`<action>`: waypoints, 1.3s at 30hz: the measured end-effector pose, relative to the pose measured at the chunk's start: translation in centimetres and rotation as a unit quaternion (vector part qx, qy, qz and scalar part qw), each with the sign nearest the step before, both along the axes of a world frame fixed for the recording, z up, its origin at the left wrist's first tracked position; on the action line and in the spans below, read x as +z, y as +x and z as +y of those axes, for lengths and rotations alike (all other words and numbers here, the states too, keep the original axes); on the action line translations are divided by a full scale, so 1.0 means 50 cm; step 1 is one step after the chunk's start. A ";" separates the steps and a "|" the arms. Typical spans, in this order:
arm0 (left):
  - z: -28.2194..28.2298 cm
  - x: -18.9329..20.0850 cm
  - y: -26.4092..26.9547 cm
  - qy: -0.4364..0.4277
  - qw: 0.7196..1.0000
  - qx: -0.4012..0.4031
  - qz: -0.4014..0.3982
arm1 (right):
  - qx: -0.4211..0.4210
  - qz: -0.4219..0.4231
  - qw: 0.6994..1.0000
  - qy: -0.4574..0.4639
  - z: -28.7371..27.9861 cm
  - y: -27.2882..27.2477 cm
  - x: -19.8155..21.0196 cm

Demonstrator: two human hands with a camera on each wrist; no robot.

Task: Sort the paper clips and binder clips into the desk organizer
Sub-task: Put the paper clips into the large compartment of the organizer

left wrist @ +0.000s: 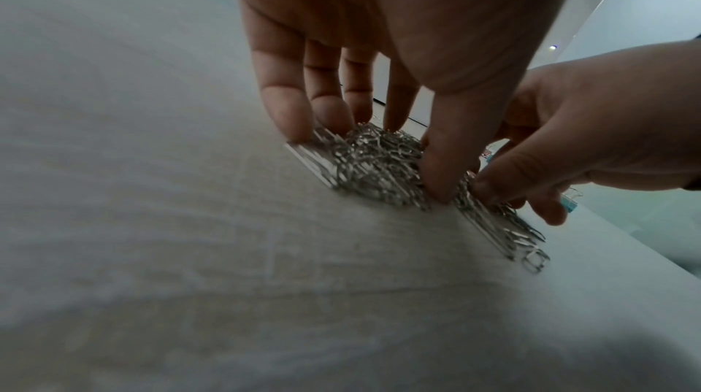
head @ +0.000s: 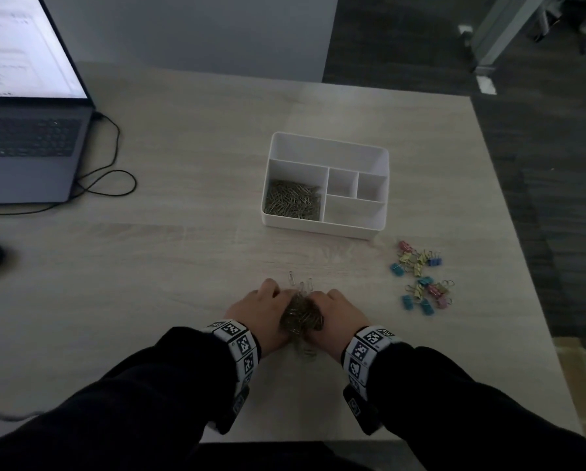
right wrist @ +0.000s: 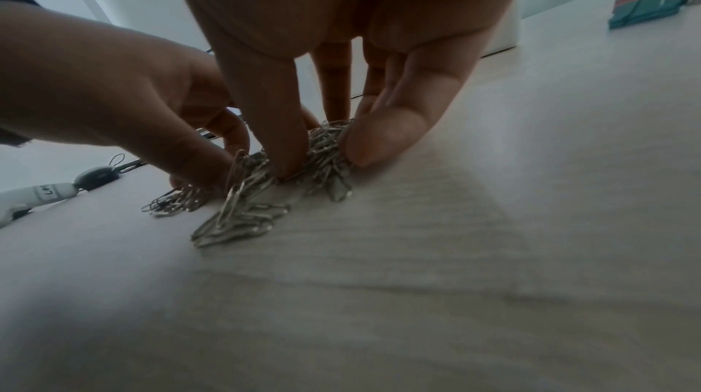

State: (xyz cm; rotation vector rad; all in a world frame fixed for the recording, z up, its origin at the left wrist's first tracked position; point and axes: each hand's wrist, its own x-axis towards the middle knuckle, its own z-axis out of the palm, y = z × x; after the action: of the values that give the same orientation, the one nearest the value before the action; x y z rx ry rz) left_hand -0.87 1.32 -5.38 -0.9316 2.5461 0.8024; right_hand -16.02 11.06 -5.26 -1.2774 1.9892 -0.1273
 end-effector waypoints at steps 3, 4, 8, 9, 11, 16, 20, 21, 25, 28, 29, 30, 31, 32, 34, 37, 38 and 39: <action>-0.003 -0.002 -0.003 -0.002 1.000 -0.011 0.004 | 0.012 -0.009 1.000 0.001 -0.008 0.001 0.000; -0.005 -0.003 -0.005 -0.003 1.000 -0.015 -0.001 | 0.018 -0.006 1.000 0.001 -0.012 0.002 -0.001; -0.019 -0.003 -0.013 0.005 1.000 -0.020 -0.012 | 0.038 0.008 0.999 0.010 -0.029 0.002 -0.001; -0.023 -0.003 -0.014 0.011 1.000 -0.017 -0.014 | 0.040 0.006 0.999 0.013 -0.033 0.000 -0.001; -0.034 -0.004 -0.018 0.028 0.999 -0.007 -0.018 | 0.044 0.003 0.999 0.016 -0.041 -0.004 0.000; -0.061 -0.002 -0.031 0.066 0.998 -0.004 0.006 | 0.036 -0.024 0.999 0.010 -0.056 -0.016 0.007; -0.077 0.010 -0.030 0.107 0.993 0.027 0.040 | -0.019 -0.074 0.997 -0.004 -0.059 -0.032 0.013; -0.082 0.011 -0.029 0.118 0.991 0.042 0.052 | -0.034 -0.085 0.996 -0.008 -0.060 -0.036 0.015; -0.111 0.020 -0.032 0.156 0.981 0.083 0.085 | -0.066 -0.124 0.990 -0.013 -0.075 -0.057 0.021; -0.142 0.028 -0.038 0.178 0.971 0.121 0.107 | -0.100 -0.134 0.986 -0.023 -0.098 -0.071 0.027; -0.154 0.032 -0.042 0.187 0.966 0.137 0.114 | -0.114 -0.141 0.983 -0.029 -0.108 -0.076 0.032; -0.166 0.038 -0.048 0.194 0.961 0.151 0.124 | -0.123 -0.148 0.981 -0.038 -0.119 -0.080 0.038; -0.179 0.045 -0.054 0.202 0.956 0.164 0.134 | -0.127 -0.153 0.979 -0.046 -0.132 -0.087 0.046; -0.192 0.052 -0.062 0.207 0.952 0.175 0.145 | -0.128 -0.156 0.978 -0.054 -0.145 -0.094 0.054; -0.220 0.067 -0.079 0.209 0.943 0.198 0.164 | -0.138 -0.154 0.976 -0.067 -0.173 -0.109 0.069; -0.262 0.087 -0.104 0.212 0.932 0.230 0.185 | -0.167 -0.151 0.970 -0.090 -0.218 -0.129 0.085; -0.275 0.092 -0.113 0.211 0.928 0.238 0.194 | -0.171 -0.148 0.969 -0.100 -0.234 -0.136 0.089; -0.287 0.096 -0.122 0.209 0.925 0.246 0.202 | -0.171 -0.143 0.969 -0.107 -0.249 -0.141 0.095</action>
State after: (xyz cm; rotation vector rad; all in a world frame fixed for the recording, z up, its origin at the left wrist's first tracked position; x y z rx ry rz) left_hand -6.97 -13.03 -0.57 -1.3831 2.3002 1.7657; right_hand -23.09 -1.39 -0.50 -0.9655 1.9590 -0.6723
